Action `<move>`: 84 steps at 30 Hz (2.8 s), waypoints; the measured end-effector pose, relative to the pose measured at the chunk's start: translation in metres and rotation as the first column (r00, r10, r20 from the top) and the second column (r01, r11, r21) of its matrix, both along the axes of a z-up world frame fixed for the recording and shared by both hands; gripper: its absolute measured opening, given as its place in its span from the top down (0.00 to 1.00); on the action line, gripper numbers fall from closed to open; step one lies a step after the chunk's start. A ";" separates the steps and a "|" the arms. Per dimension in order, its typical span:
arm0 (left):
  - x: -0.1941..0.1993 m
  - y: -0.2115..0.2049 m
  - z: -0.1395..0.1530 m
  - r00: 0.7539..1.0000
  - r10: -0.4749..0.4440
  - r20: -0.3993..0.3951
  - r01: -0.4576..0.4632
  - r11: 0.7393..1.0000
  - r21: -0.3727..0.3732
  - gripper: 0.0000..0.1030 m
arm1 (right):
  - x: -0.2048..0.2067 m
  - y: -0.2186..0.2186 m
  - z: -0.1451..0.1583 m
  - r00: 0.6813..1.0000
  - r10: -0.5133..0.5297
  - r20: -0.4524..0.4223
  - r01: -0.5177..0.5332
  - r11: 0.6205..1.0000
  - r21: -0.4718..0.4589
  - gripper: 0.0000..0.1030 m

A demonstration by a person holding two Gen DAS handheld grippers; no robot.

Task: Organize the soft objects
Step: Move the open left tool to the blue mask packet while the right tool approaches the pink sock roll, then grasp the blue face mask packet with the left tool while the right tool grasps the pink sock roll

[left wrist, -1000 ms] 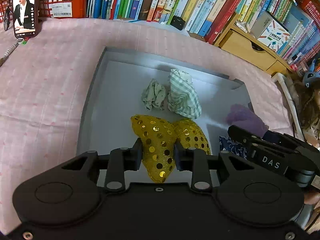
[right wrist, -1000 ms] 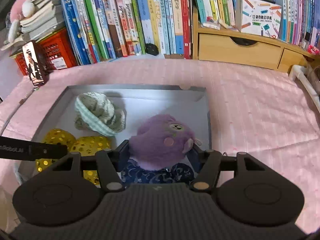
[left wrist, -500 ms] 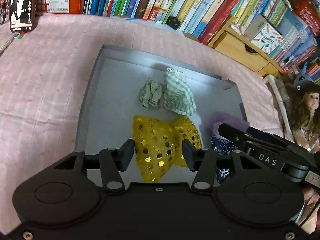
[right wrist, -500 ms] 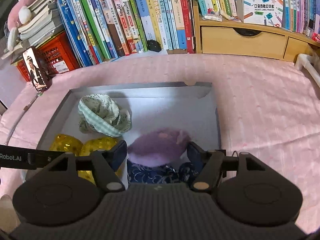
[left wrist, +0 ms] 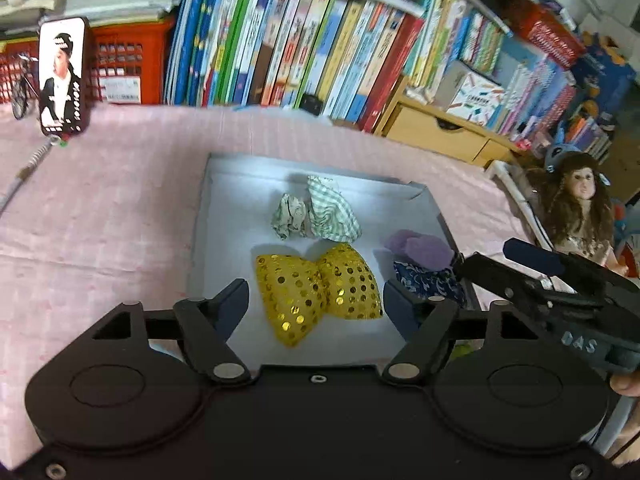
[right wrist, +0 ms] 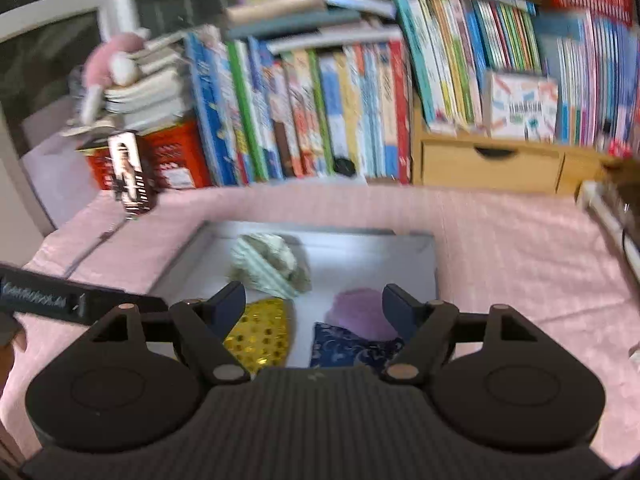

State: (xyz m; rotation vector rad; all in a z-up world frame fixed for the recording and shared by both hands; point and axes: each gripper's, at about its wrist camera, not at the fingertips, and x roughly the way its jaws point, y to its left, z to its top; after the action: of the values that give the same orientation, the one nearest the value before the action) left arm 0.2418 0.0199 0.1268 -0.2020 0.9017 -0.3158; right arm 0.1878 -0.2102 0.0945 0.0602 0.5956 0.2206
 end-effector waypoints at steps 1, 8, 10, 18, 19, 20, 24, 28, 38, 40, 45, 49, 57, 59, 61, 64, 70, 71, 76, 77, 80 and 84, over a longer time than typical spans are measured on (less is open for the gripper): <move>-0.007 0.004 0.003 1.000 -0.004 0.014 0.004 1.000 -0.002 0.28 | -0.009 0.003 0.003 1.000 0.011 0.023 -0.011 1.000 -0.009 0.18; -0.054 0.034 0.012 0.995 0.010 0.094 -0.009 1.000 -0.010 0.25 | -0.071 0.028 0.011 0.980 0.097 0.172 -0.080 0.992 -0.100 0.17; -0.068 0.043 0.013 0.993 0.015 0.117 -0.014 1.000 -0.007 0.25 | -0.087 0.033 0.011 0.972 0.119 0.204 -0.097 0.989 -0.113 0.17; -0.120 0.070 0.003 0.978 0.036 0.207 -0.046 0.998 0.045 0.23 | -0.143 0.055 0.000 0.935 0.219 0.281 -0.170 0.967 -0.188 0.17; -0.126 0.073 0.000 0.976 0.039 0.215 -0.051 0.997 0.053 0.23 | -0.150 0.059 -0.002 0.931 0.228 0.284 -0.174 0.964 -0.201 0.17; -0.131 0.076 -0.003 0.974 0.043 0.224 -0.058 0.996 0.063 0.23 | -0.155 0.062 -0.005 0.929 0.237 0.285 -0.179 0.960 -0.214 0.17; -0.148 0.084 -0.019 0.963 0.048 0.265 -0.083 0.989 0.124 0.23 | -0.172 0.076 -0.022 0.919 0.295 0.263 -0.216 0.932 -0.291 0.24; -0.153 0.086 -0.038 0.958 0.026 0.286 -0.085 0.977 0.193 0.27 | -0.179 0.092 -0.044 0.917 0.336 0.216 -0.236 0.891 -0.387 0.33; -0.103 0.108 -0.072 0.979 0.122 0.166 -0.127 0.992 0.022 0.43 | -0.150 0.117 -0.078 0.940 0.319 0.119 -0.229 0.851 -0.472 0.37; -0.091 0.116 -0.079 0.978 0.157 0.136 -0.154 0.987 -0.034 0.45 | -0.143 0.118 -0.082 0.946 0.307 0.109 -0.220 0.849 -0.481 0.37; -0.070 0.129 -0.096 0.971 0.224 0.079 -0.212 0.968 -0.135 0.47 | -0.137 0.128 -0.090 0.943 0.311 0.115 -0.205 0.819 -0.536 0.39; -0.062 0.131 -0.106 0.971 0.231 0.064 -0.219 0.963 -0.154 0.47 | -0.132 0.136 -0.095 0.940 0.325 0.102 -0.213 0.793 -0.571 0.38; -0.052 0.136 -0.113 0.967 0.249 0.045 -0.236 0.952 -0.197 0.47 | -0.118 0.147 -0.101 0.942 0.322 0.091 -0.203 0.766 -0.610 0.37; -0.051 0.136 -0.113 0.967 0.250 0.041 -0.237 0.949 -0.206 0.49 | -0.116 0.148 -0.102 0.942 0.323 0.091 -0.200 0.758 -0.622 0.37; -0.051 0.136 -0.114 0.968 0.247 0.038 -0.234 0.948 -0.217 0.51 | -0.115 0.149 -0.104 0.943 0.320 0.092 -0.193 0.752 -0.630 0.36; -0.048 0.136 -0.115 0.970 0.242 0.025 -0.229 0.945 -0.233 0.54 | -0.112 0.149 -0.105 0.944 0.318 0.092 -0.192 0.750 -0.633 0.35; -0.046 0.137 -0.119 0.963 0.268 -0.016 -0.264 0.935 -0.238 0.82 | -0.110 0.151 -0.108 0.940 0.326 0.103 -0.182 0.732 -0.657 0.35; -0.046 0.137 -0.120 0.963 0.268 -0.016 -0.264 0.935 -0.239 0.83 | -0.111 0.151 -0.109 0.938 0.329 0.106 -0.181 0.728 -0.661 0.35; -0.050 0.135 -0.117 0.967 0.254 0.000 -0.248 0.944 -0.220 0.94 | -0.109 0.153 -0.111 0.934 0.338 0.113 -0.176 0.713 -0.679 0.35; -0.051 0.135 -0.116 0.969 0.247 -0.002 -0.241 0.945 -0.223 0.94 | -0.108 0.153 -0.111 0.934 0.340 0.113 -0.176 0.710 -0.682 0.35; -0.056 0.135 -0.114 0.972 0.236 0.002 -0.231 0.952 -0.203 0.94 | -0.108 0.155 -0.112 0.930 0.356 0.094 -0.203 0.709 -0.676 0.44; -0.063 0.138 -0.114 0.972 0.233 0.000 -0.229 0.955 -0.187 0.94 | -0.109 0.155 -0.113 0.926 0.367 0.084 -0.221 0.711 -0.668 0.60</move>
State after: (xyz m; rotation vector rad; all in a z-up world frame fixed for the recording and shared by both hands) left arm 0.1789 0.1580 0.0131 -0.4730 0.8176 -0.1835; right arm 0.0784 -0.0551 -0.0185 -0.7430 0.4366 0.3185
